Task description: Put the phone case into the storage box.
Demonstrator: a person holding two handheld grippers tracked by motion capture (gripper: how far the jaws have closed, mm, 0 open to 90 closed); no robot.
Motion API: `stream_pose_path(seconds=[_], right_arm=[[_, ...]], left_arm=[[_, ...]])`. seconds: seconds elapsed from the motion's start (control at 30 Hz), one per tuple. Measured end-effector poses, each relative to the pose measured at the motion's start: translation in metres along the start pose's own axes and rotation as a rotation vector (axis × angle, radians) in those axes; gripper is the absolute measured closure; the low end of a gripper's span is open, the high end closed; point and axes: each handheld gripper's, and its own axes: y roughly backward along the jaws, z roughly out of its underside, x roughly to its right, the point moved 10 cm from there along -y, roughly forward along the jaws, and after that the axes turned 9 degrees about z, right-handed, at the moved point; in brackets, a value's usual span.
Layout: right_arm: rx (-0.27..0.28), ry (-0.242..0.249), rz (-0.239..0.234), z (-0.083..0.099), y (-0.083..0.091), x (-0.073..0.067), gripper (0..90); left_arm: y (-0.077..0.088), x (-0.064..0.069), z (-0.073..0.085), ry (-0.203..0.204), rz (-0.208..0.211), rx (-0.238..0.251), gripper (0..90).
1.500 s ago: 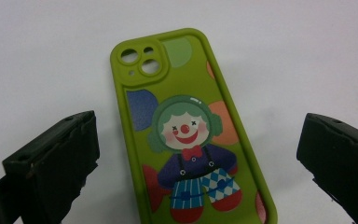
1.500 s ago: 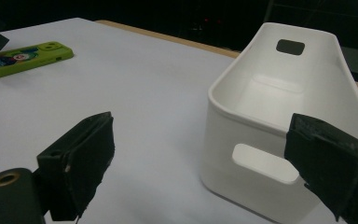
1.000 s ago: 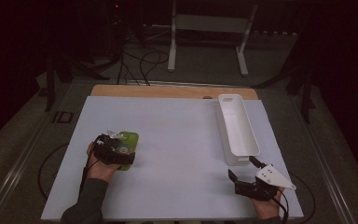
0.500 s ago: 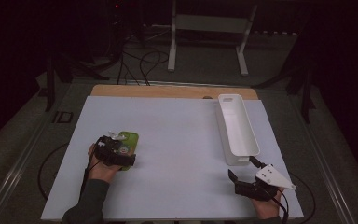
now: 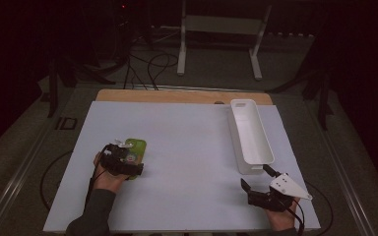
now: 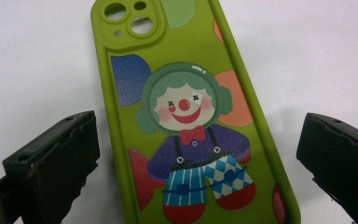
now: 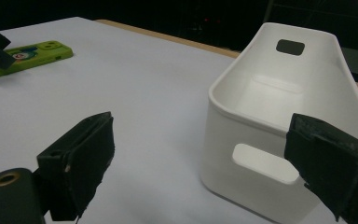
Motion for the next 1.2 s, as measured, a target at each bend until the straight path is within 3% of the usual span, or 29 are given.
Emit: stream_pose_path(seconds=[0.37,1.2], right_arm=[[0.001,0.000,0.002,-0.0001,0.0001,0.0006,8.2],[-0.001,0.002,0.002,0.0001,0.0001,0.0002,8.2]], left_arm=[[-0.0020,-0.0016,0.0038,0.014,-0.002,-0.015,1.1],[-0.0017,-0.0018,0.0075,0.034,-0.016,-0.052,13.9]])
